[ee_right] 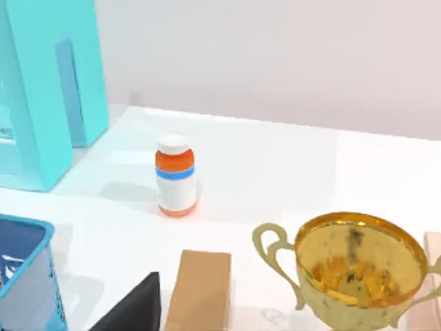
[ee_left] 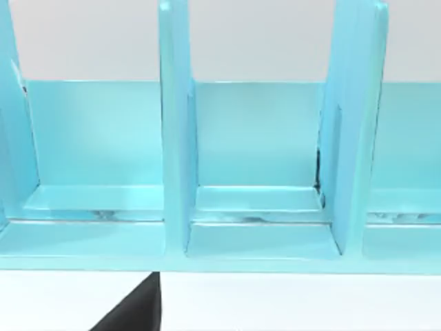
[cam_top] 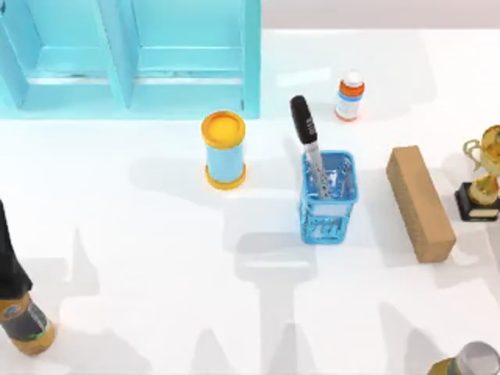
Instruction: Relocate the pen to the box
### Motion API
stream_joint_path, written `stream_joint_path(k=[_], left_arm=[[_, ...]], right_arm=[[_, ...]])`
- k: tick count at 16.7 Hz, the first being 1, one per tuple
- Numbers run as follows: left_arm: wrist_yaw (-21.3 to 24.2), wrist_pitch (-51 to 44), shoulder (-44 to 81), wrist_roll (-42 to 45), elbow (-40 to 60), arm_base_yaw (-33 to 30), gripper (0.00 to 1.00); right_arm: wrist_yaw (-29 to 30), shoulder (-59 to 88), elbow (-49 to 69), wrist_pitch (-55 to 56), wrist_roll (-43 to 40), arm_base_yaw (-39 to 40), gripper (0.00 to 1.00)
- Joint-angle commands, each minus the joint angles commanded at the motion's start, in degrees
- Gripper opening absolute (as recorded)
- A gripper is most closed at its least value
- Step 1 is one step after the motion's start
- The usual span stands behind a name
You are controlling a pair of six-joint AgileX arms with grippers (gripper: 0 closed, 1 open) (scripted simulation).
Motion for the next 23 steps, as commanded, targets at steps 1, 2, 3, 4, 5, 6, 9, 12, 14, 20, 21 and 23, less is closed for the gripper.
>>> stream_joint_path(k=[1, 2, 3, 4, 5, 6, 9, 12, 14, 20, 21, 23], left_arm=[[0.0, 0.0, 0.0, 0.0, 0.0, 0.0, 1.00], [0.0, 0.0, 0.0, 0.0, 0.0, 0.0, 1.00], [0.0, 0.0, 0.0, 0.0, 0.0, 0.0, 1.00], [0.0, 0.0, 0.0, 0.0, 0.0, 0.0, 1.00], [0.0, 0.0, 0.0, 0.0, 0.0, 0.0, 1.00], [0.0, 0.0, 0.0, 0.0, 0.0, 0.0, 1.00], [0.0, 0.0, 0.0, 0.0, 0.0, 0.0, 1.00], [0.0, 0.0, 0.0, 0.0, 0.0, 0.0, 1.00], [0.0, 0.0, 0.0, 0.0, 0.0, 0.0, 1.00], [0.0, 0.0, 0.0, 0.0, 0.0, 0.0, 1.00], [0.0, 0.0, 0.0, 0.0, 0.0, 0.0, 1.00], [0.0, 0.0, 0.0, 0.0, 0.0, 0.0, 1.00]], right_arm=[[-1.6, 5.3, 2.3, 0.4, -0.4, 1.0, 1.00], [-3.3, 10.8, 4.6, 0.9, -0.9, 2.0, 1.00], [-5.0, 16.4, 7.0, 1.4, -1.3, 3.0, 1.00], [-6.7, 21.8, 9.4, 1.8, -1.8, 4.0, 1.00], [-8.4, 27.1, 11.8, 2.3, -2.2, 5.0, 1.00], [-10.0, 32.0, 14.1, 2.8, -2.7, 6.0, 1.00], [-14.5, 45.2, 20.6, 4.1, -4.0, 8.6, 1.00], [-18.1, 56.5, 26.0, 5.3, -5.2, 10.9, 1.00], [-19.9, 62.0, 28.6, 5.9, -5.8, 12.0, 1.00], [-21.3, 66.2, 30.8, 6.4, -6.3, 12.7, 1.00], [-21.3, 66.2, 30.8, 6.4, -6.3, 12.7, 1.00], [-21.2, 66.1, 30.7, 6.4, -6.2, 12.6, 1.00]])
